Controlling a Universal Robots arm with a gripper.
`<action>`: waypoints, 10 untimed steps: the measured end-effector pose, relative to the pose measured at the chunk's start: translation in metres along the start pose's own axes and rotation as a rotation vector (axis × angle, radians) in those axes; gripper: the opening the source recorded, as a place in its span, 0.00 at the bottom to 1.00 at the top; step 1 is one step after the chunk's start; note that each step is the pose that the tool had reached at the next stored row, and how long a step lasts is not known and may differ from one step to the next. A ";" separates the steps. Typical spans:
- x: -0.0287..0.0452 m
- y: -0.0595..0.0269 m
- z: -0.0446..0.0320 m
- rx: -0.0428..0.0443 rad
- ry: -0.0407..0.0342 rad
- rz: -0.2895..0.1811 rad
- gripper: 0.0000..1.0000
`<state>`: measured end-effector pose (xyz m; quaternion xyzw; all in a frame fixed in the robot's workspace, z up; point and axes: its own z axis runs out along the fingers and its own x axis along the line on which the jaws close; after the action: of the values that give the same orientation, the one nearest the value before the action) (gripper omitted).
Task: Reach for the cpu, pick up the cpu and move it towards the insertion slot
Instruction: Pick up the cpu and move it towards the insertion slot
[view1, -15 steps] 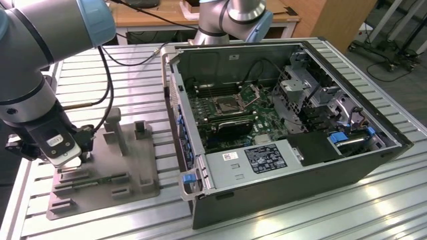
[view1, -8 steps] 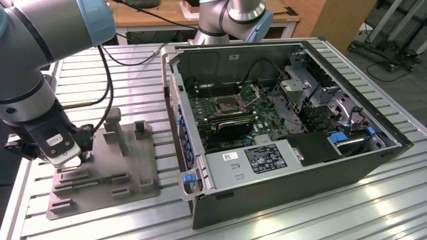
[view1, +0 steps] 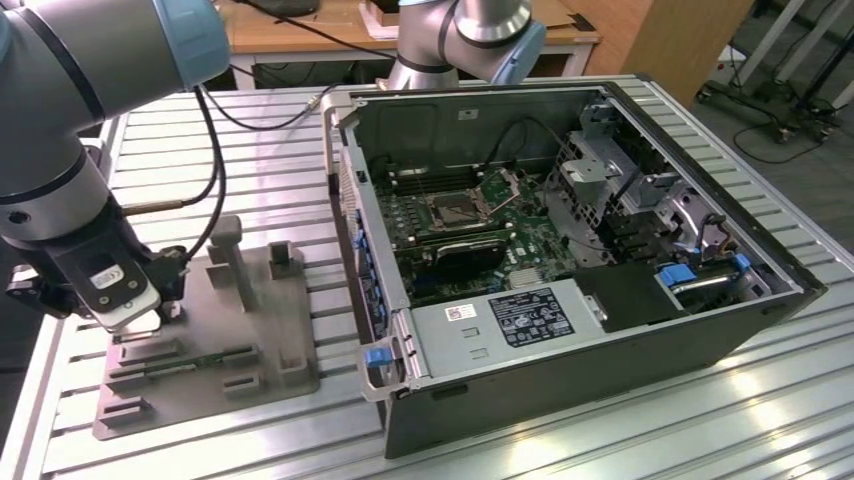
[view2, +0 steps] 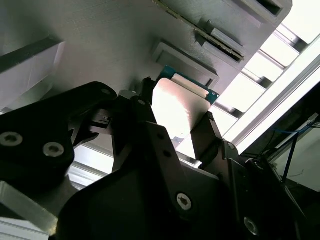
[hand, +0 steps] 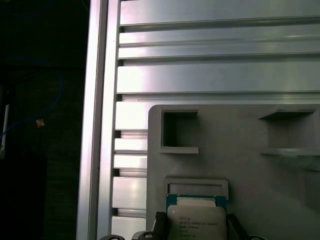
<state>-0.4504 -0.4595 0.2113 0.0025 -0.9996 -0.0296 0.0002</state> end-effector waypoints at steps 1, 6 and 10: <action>0.0000 0.0001 -0.0008 -0.0001 -0.0001 0.000 0.55; 0.0000 0.0003 -0.0040 -0.0001 -0.0001 0.000 0.55; 0.0000 0.0004 -0.0065 -0.0001 -0.0002 0.000 0.55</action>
<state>-0.4503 -0.4594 0.2178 0.0025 -0.9996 -0.0297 0.0001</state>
